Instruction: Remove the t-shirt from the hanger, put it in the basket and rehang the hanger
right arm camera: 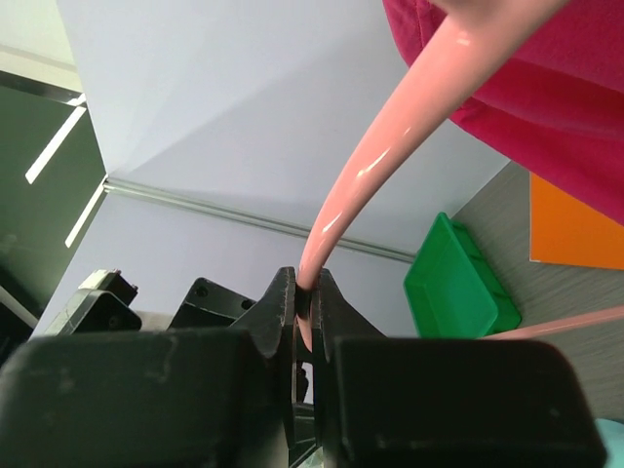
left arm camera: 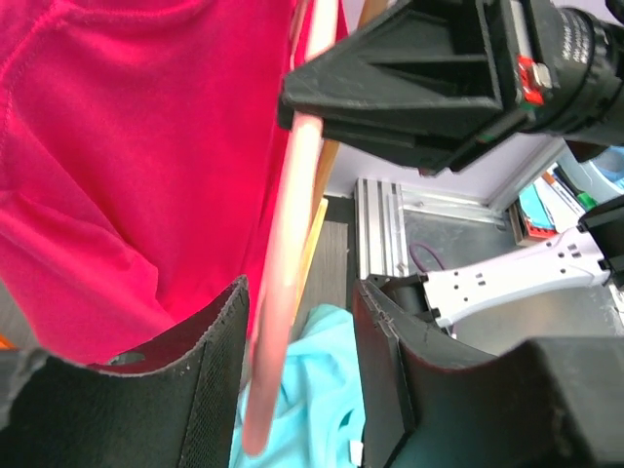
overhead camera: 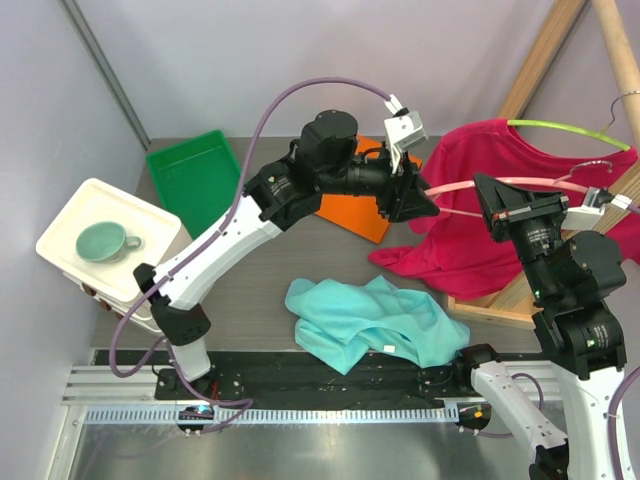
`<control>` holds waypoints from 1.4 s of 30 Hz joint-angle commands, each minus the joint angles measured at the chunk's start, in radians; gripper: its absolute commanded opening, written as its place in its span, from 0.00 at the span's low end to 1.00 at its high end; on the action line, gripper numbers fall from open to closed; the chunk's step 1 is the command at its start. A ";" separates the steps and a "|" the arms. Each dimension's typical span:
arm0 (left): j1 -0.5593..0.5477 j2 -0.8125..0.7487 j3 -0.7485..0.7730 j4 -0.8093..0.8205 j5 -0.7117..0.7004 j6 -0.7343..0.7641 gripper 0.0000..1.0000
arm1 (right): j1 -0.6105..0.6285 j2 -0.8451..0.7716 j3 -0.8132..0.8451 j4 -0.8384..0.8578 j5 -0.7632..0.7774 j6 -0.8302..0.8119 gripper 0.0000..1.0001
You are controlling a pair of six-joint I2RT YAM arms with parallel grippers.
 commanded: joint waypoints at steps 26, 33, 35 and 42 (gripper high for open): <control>0.010 0.048 0.181 0.023 -0.006 -0.071 0.00 | -0.003 -0.198 0.149 -0.191 0.110 -0.260 0.88; 0.009 0.046 0.216 0.066 0.070 -0.124 0.00 | -0.003 -0.384 0.229 -0.323 0.249 -0.441 0.73; 0.009 0.041 0.232 0.054 0.100 -0.132 0.00 | -0.002 -0.415 0.231 -0.362 0.304 -0.470 0.68; 0.039 0.050 0.247 0.100 0.238 -0.232 0.00 | 0.015 -0.429 0.275 -0.439 0.351 -0.518 0.61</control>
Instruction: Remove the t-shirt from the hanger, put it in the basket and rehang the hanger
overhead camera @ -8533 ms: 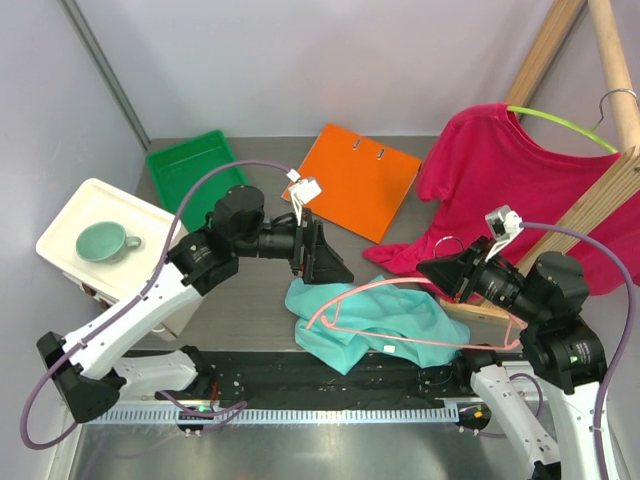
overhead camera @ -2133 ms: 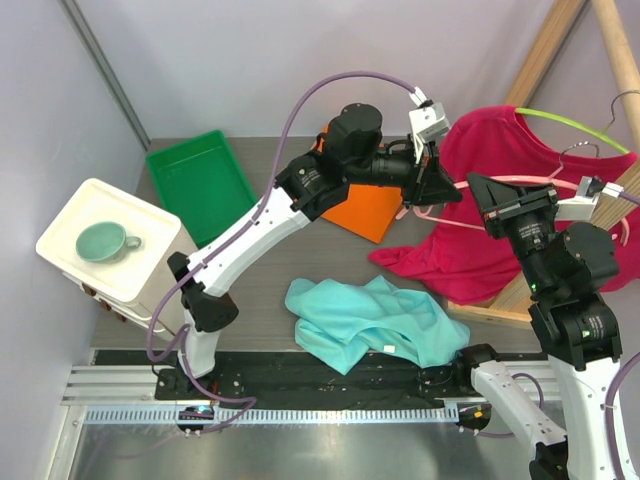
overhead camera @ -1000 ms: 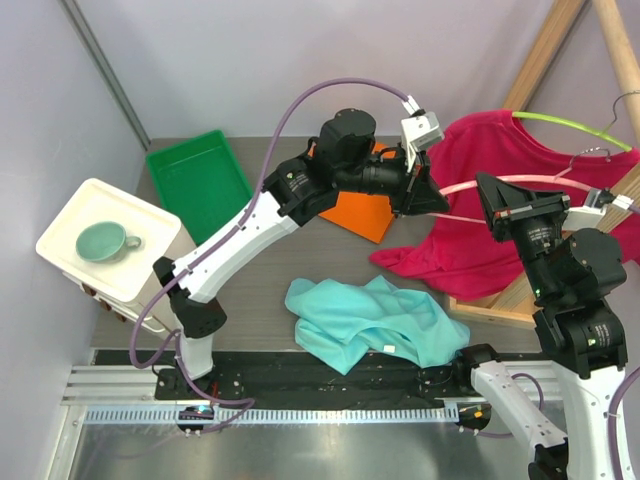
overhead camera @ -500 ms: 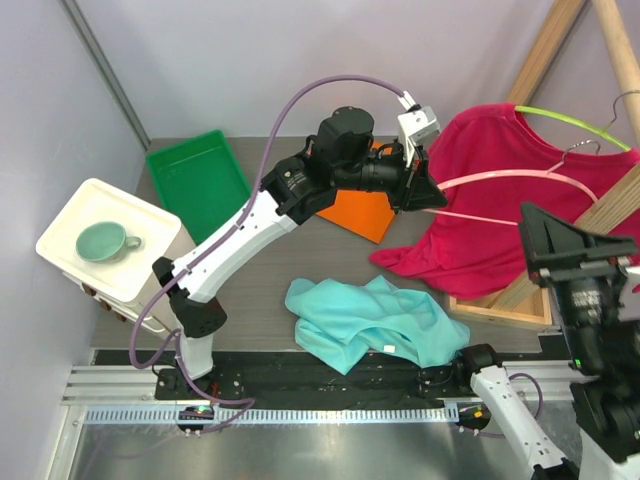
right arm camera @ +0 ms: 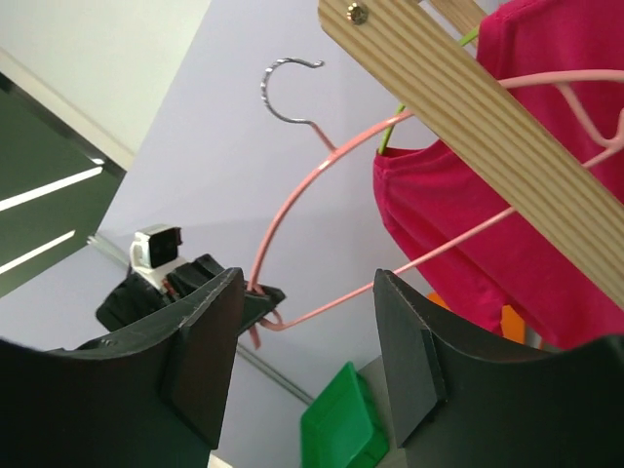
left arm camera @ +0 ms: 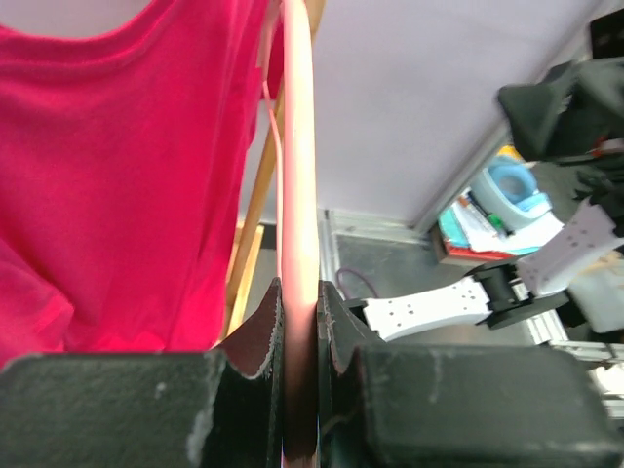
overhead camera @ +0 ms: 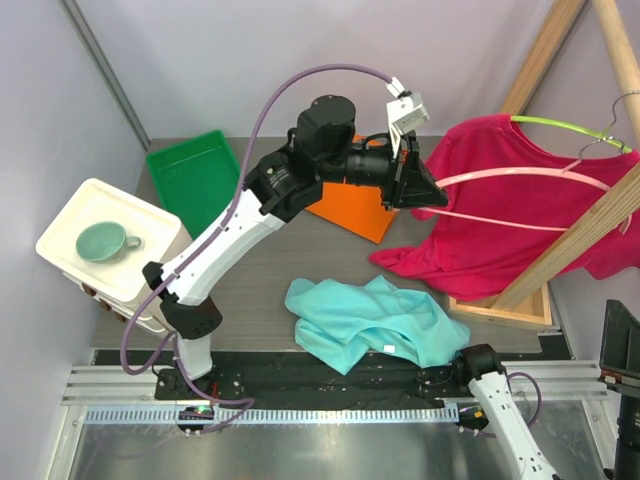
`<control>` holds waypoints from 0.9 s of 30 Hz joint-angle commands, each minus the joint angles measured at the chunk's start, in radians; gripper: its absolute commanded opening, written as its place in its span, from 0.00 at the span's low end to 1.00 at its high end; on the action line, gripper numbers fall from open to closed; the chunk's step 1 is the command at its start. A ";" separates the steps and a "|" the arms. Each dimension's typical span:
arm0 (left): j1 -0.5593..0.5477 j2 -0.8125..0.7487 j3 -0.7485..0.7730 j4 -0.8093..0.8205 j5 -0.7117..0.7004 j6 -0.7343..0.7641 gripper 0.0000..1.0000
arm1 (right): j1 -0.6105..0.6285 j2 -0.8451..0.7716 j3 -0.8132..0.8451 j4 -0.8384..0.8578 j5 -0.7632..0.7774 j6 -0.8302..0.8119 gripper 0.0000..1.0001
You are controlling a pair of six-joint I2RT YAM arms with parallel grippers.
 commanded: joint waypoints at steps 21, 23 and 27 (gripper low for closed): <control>-0.019 0.241 0.287 0.397 0.140 -0.349 0.00 | 0.016 0.011 0.000 -0.080 0.023 -0.066 0.61; -0.033 0.252 0.285 0.398 0.112 -0.344 0.00 | 0.016 0.014 -0.002 -0.080 0.015 -0.061 0.61; -0.053 0.272 0.287 0.400 0.084 -0.336 0.00 | 0.017 0.012 0.004 -0.080 0.014 -0.058 0.61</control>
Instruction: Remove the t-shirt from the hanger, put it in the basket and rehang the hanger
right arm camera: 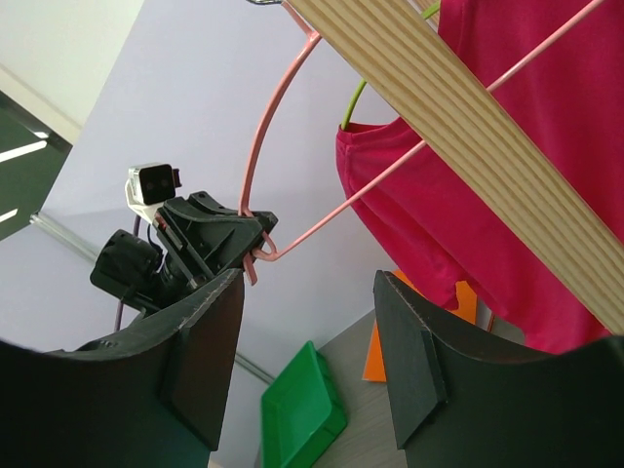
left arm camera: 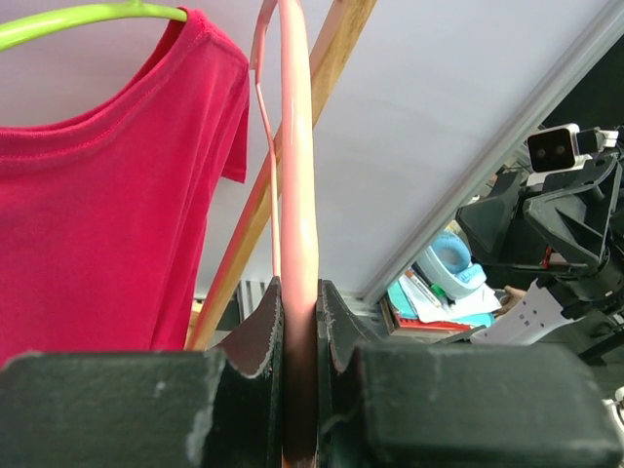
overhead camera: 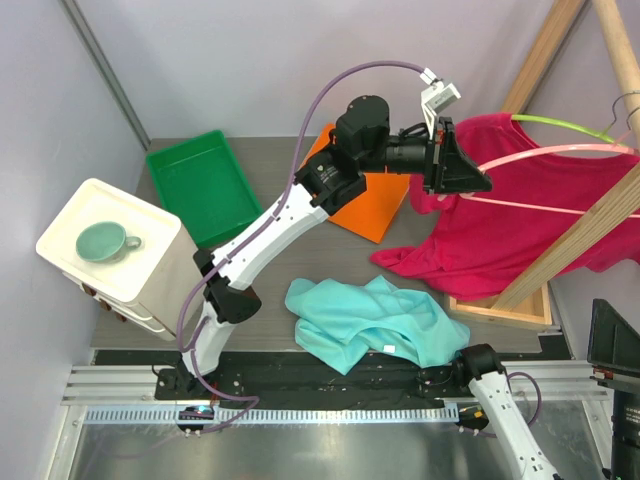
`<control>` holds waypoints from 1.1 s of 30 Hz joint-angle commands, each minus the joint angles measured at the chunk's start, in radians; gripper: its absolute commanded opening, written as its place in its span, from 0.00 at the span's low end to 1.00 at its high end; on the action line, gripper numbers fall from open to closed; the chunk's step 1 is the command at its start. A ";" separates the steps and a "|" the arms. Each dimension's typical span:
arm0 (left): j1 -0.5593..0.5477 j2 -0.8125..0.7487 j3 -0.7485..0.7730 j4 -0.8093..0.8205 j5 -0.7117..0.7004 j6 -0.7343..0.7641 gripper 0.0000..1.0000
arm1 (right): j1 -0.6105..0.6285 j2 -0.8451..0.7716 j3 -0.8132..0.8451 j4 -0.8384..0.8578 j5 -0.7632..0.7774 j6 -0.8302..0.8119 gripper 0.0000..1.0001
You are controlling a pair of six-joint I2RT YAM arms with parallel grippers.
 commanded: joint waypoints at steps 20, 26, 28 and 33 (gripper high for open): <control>-0.090 -0.013 -0.049 -0.088 -0.059 0.107 0.00 | 0.018 -0.020 -0.039 -0.003 0.013 0.009 0.62; -0.090 -0.027 -0.054 -0.118 -0.028 0.127 0.00 | 0.021 -0.029 -0.058 -0.002 0.019 0.012 0.62; -0.090 -0.030 -0.075 -0.125 -0.027 0.129 0.00 | 0.022 -0.029 -0.059 -0.003 0.019 0.014 0.62; -0.083 -0.097 -0.129 -0.152 -0.093 0.169 0.44 | 0.022 -0.028 -0.067 0.000 0.014 0.015 0.62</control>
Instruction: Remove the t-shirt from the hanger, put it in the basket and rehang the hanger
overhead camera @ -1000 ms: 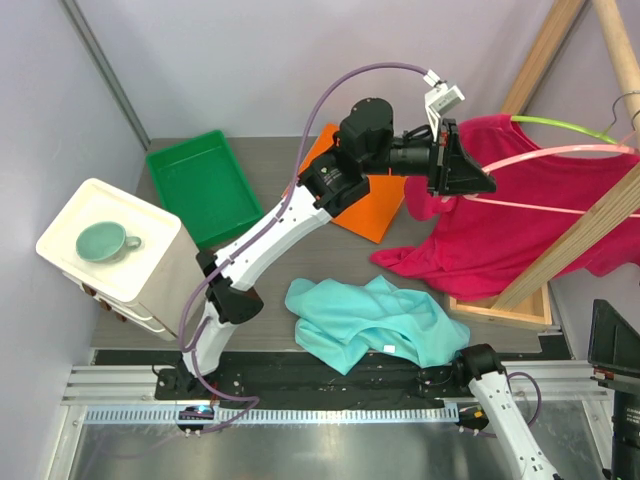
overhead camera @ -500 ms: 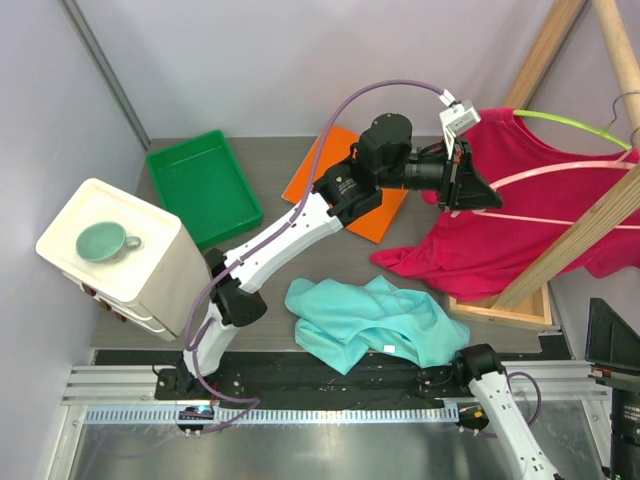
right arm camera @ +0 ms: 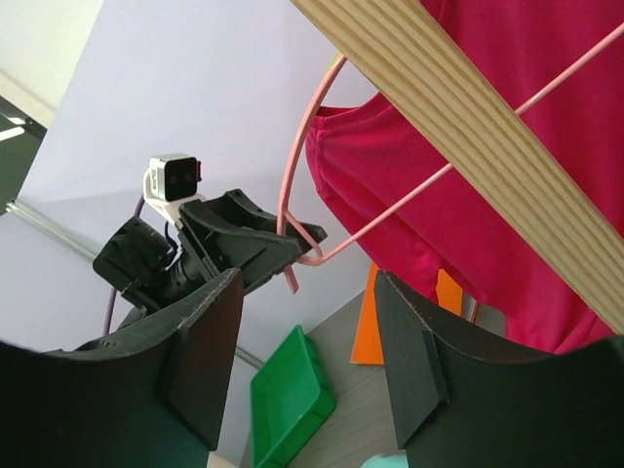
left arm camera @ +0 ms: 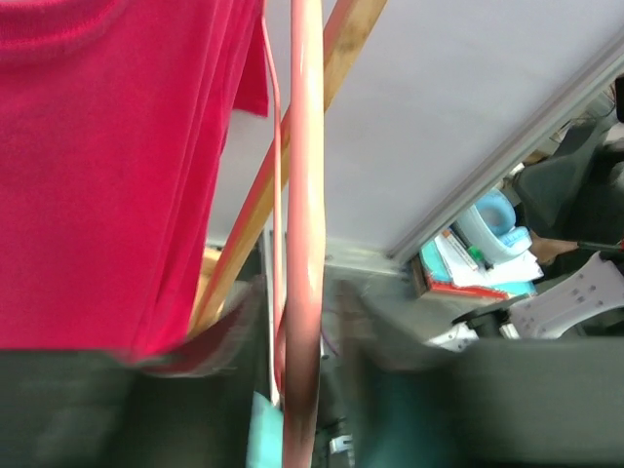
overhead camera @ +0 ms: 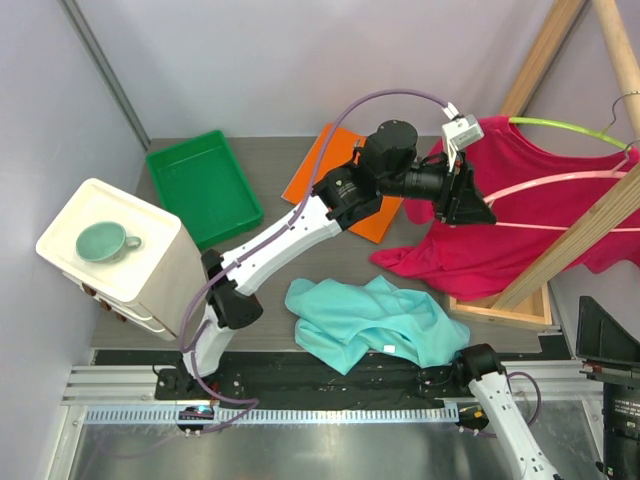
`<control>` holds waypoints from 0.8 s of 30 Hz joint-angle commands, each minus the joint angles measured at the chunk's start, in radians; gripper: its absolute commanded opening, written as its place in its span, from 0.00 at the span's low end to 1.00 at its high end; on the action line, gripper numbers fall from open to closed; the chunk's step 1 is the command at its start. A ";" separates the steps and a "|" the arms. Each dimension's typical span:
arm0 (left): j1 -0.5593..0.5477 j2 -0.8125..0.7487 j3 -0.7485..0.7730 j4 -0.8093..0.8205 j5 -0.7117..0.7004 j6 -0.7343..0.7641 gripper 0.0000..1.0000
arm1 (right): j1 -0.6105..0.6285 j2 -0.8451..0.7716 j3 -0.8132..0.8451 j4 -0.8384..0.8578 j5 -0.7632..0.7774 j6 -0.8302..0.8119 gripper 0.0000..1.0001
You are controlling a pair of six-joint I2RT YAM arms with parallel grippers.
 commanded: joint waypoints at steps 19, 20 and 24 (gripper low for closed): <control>0.075 -0.892 -0.968 -0.085 -0.552 -0.005 1.00 | 0.028 -0.045 -0.161 0.048 -0.034 -0.092 0.65; 0.072 -0.958 -1.026 -0.091 -0.583 -0.035 1.00 | 0.029 -0.051 -0.170 0.055 -0.035 -0.097 0.65; 0.060 -1.061 -1.325 -0.158 -0.692 -0.159 1.00 | 0.037 -0.062 -0.207 0.069 -0.037 -0.115 0.66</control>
